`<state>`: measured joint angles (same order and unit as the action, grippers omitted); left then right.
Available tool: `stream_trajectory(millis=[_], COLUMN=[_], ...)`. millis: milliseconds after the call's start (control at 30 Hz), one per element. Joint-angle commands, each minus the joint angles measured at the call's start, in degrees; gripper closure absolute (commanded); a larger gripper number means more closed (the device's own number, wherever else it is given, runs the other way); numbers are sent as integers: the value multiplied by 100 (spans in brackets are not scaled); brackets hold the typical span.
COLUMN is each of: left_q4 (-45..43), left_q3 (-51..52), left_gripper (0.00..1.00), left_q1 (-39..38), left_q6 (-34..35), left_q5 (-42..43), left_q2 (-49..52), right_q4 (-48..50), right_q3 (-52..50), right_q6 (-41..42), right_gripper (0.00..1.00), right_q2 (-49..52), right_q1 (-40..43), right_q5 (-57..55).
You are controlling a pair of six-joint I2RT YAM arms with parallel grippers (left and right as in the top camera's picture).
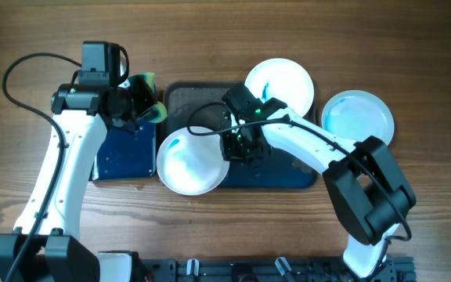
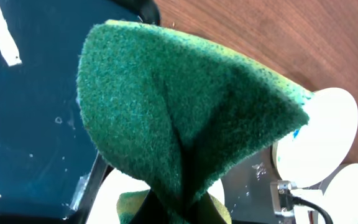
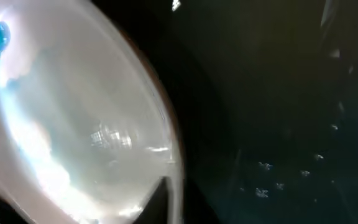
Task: Clean dirty plates on tray and stack at the side
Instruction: 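Lift the scrubbed plate with the right gripper and carry it rightward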
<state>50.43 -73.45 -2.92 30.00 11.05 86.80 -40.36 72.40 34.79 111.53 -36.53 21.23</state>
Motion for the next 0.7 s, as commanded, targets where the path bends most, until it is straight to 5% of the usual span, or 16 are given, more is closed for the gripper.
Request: stream_trajectory(millis=[0,133,400,667], left_q4=[31,20,20,22], left_q3=[20,20,20,20], left_gripper=[96,96,96,96], left_q1=[37,37,37,37], left_q6=[-131,-131,-129,-129], left_q5=[70,68,68,68], left_q2=[35,35,35,35], right_q4=[20,-48,-776,-719], right_q3=[-9,94,120,164], right_q6=[120,-120,-927,-1281], right_gripper=[96,96,96,96], right_q2=[76,-87,-1169,-1661], right_q1=[24,24,17,-50], right_q5=[31,-74,-2881,-4009])
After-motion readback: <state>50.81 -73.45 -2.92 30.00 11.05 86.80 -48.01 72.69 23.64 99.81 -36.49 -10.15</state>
